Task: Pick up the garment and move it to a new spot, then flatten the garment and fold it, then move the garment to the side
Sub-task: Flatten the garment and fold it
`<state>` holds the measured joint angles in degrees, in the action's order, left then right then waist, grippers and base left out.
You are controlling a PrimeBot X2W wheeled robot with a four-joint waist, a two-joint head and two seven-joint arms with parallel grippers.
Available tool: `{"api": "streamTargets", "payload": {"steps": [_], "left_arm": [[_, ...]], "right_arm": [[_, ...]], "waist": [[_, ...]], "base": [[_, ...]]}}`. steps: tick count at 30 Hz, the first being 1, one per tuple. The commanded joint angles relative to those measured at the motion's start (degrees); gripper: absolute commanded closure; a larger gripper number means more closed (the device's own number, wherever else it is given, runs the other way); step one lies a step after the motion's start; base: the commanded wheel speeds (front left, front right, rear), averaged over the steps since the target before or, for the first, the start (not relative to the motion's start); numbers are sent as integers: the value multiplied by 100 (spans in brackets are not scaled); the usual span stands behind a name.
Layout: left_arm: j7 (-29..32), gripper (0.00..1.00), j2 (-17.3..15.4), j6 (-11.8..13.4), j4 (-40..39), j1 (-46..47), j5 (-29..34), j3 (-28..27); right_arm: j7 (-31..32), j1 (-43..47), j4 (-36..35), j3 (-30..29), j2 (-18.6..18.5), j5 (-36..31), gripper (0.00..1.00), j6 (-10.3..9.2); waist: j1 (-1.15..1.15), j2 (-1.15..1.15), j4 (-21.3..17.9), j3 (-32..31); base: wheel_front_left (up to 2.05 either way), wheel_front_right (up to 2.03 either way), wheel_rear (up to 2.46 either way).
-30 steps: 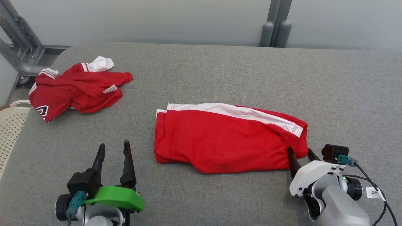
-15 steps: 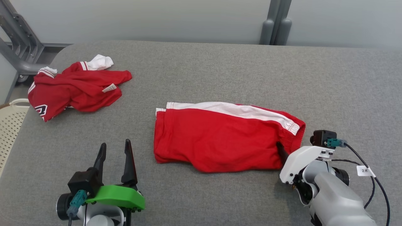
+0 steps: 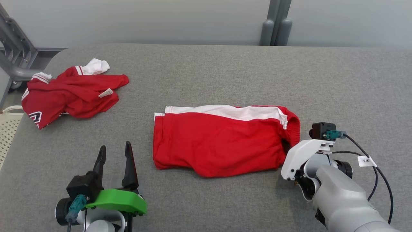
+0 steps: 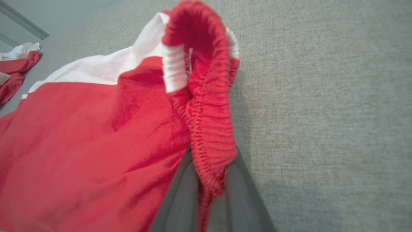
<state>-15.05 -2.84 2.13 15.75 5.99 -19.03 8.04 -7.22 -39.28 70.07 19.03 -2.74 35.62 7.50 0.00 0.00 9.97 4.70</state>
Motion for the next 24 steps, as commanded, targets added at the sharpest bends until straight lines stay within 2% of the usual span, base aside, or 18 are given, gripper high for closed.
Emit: {"api": "streamTargets", "payload": {"steps": [1,5,9,18,24], "left_arm": [[-17,0,-11,27,-18,25,-3,-9],[-17,0,-11,23,-50,20,11,-12],[-17,0,-11,23,-101,9,24,7],[-17,0,-11,40,-148,-67,34,18],[-17,0,-11,46,-157,-63,29,52]], "right_arm": [[-23,-77,25,24,-28,51,100,-2],[-26,-207,91,-12,-61,34,100,-2],[83,-307,80,-68,-285,61,100,-3],[437,-347,-305,-99,-1129,147,100,-2],[579,-312,-534,-162,-1510,147,100,-2]], "waist": [[0,0,-45,-2],[0,0,-136,-8],[0,0,-216,-23],[0,0,-464,-53],[0,0,-594,-65]], "base": [[0,0,0],[0,0,0],[0,0,0],[0,0,0],[0,0,0]]}}
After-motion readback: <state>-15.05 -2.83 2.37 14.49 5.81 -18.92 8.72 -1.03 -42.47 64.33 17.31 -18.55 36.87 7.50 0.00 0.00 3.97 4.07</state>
